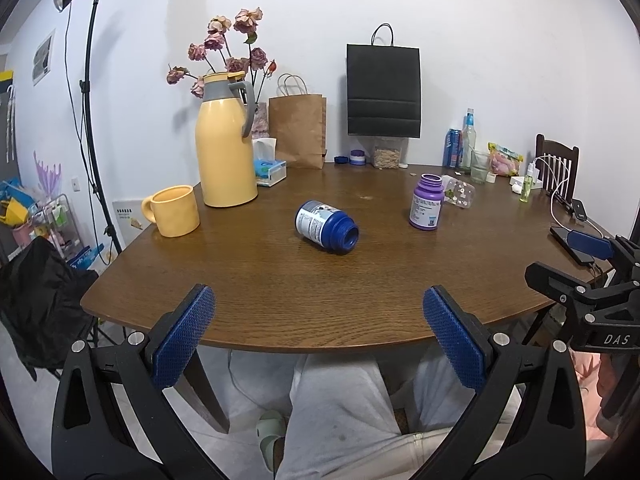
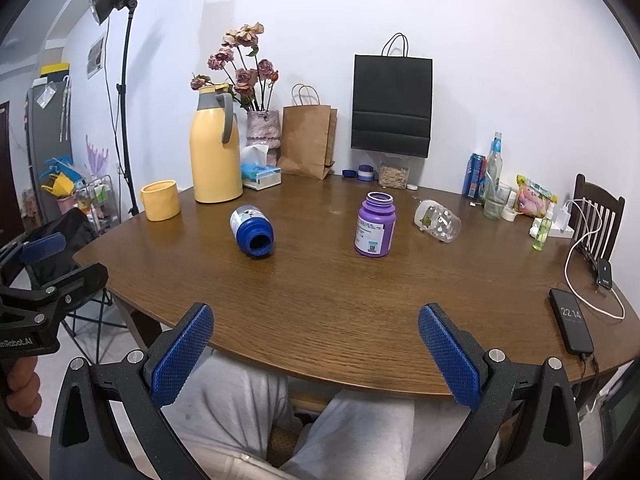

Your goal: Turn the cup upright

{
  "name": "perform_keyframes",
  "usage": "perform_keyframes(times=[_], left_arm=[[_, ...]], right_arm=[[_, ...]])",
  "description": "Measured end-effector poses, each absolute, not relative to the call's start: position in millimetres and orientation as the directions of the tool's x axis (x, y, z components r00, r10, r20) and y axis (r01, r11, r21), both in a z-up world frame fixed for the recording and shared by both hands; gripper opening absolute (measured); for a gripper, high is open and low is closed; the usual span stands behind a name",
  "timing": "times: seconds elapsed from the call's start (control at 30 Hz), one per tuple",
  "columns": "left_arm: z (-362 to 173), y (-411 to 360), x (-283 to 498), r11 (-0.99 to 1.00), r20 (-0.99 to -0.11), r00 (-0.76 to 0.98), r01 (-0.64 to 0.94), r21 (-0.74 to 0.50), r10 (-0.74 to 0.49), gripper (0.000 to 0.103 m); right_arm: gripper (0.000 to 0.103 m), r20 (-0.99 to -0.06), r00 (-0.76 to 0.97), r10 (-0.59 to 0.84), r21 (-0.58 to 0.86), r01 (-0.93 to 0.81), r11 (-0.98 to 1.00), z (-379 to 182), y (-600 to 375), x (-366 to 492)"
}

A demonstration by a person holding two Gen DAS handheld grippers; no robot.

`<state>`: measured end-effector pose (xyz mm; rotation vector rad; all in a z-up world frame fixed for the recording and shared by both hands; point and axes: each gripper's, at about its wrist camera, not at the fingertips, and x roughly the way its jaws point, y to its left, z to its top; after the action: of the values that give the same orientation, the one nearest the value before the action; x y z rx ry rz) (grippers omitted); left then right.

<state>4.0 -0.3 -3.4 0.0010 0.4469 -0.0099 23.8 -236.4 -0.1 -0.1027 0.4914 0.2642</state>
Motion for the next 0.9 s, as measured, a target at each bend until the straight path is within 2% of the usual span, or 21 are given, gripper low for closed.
perform_keyframes(times=[0.27,0.57,0.77,0.9], left_arm=[[-11,2,10,1.0,-0.452,0.892,0.011,-0.02,-0.019,0.103],[-24,18,53,0.997,-0.496,0.868,-0.037,-0.062,0.001,0.103],[-34,34,85,0.996,-0.532,0.846,-0.071,-0.061,0.028,0.103],[-42,60,120,0.993,-0.577,0.817,-0.07,-0.091,0.005,0.103]], right_arm=[[0.103,-0.495,0.837,0.233,-0.037,-0.288,0.957,-5,-233,28],[0.103,-0.527,0.816,0.236,-0.008,-0.282,0.959,-16,-226,72],[0.103,-0.543,0.792,0.28,0.024,-0.319,0.948,-20,-211,110],[0.103,-0.552,0.735,0.394,0.118,-0.399,0.909,-30,-191,153]])
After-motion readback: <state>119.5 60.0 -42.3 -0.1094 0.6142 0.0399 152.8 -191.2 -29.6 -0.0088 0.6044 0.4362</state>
